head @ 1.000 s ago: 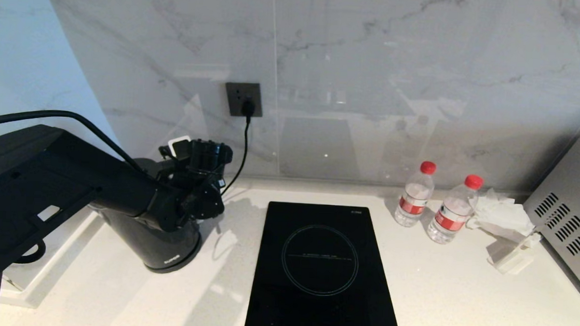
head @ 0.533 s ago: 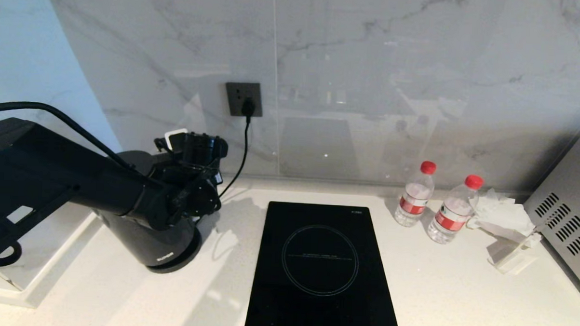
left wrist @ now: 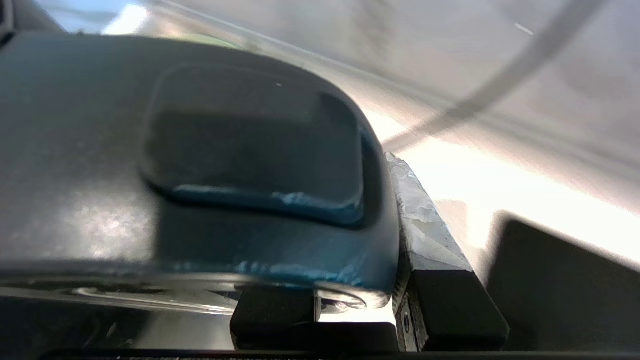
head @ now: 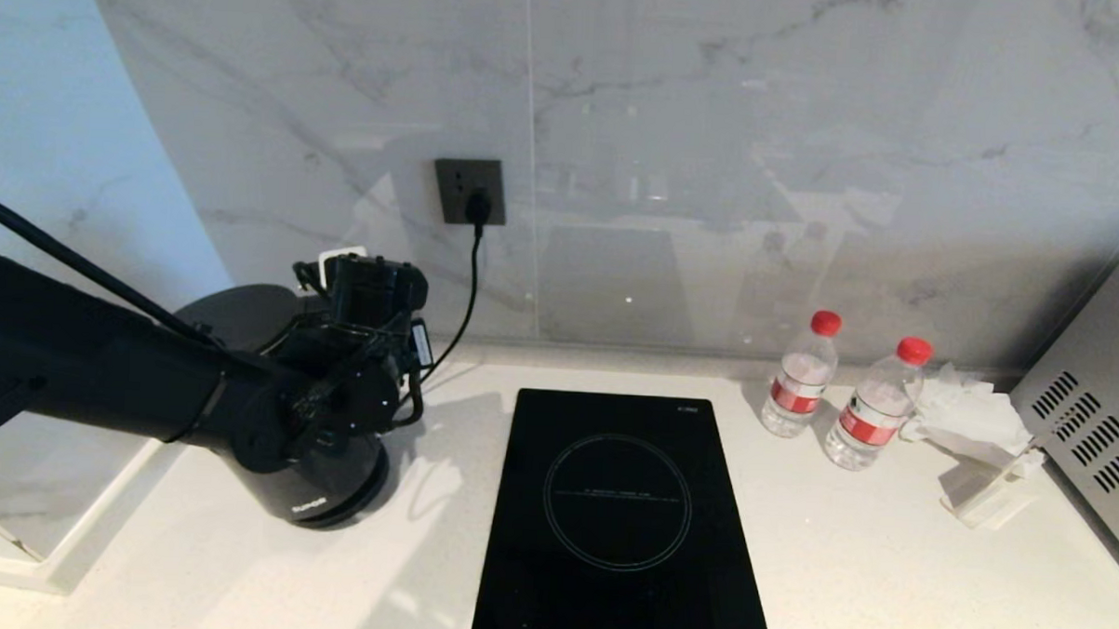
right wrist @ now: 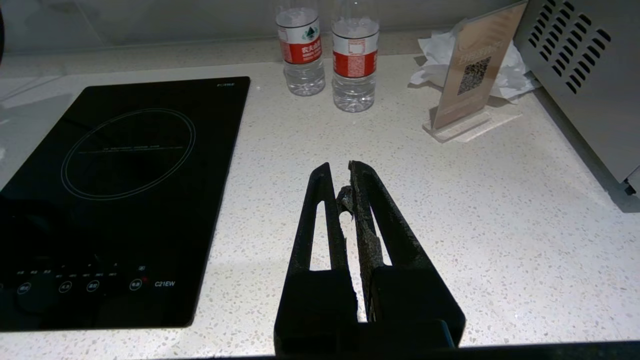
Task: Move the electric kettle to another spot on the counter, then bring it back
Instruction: Pick up the kettle
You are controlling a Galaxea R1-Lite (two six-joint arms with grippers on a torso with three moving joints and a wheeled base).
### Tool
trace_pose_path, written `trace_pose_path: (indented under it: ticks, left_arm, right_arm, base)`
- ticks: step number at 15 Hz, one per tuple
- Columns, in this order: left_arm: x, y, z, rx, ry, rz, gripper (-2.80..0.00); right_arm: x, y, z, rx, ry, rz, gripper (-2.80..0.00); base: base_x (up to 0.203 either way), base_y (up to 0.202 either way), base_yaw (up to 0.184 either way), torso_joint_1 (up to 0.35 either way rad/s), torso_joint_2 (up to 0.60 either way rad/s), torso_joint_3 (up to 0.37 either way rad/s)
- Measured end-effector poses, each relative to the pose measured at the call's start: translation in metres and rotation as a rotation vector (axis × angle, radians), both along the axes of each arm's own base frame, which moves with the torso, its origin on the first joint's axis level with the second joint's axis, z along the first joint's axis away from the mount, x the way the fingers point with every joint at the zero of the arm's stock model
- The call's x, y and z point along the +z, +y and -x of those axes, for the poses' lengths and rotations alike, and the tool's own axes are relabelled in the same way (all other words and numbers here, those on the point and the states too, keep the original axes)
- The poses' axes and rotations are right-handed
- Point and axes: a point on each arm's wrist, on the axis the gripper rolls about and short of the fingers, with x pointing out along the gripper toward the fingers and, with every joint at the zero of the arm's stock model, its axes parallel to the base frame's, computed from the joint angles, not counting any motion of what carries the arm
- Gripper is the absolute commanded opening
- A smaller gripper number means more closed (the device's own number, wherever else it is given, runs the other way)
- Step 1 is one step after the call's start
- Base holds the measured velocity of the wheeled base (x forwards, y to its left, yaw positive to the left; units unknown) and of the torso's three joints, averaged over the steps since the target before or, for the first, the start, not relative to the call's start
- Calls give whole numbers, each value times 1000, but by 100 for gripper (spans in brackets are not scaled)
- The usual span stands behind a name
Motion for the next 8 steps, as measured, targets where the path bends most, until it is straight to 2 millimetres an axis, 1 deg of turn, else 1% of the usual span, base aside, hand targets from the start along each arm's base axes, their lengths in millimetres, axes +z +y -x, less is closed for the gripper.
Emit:
trace_pose_path:
  ticks: [3,8]
  left_arm:
    - [5,1,11,-41,2,2,-280]
    - [9,0,15,-50,-7,5,-280]
  right_arm:
    - [0,0,0,0,0,0,-280]
    - [0,0,0,0,0,0,-280]
  base:
    - [0,0,0,0,0,0]
    - [0,0,0,0,0,0]
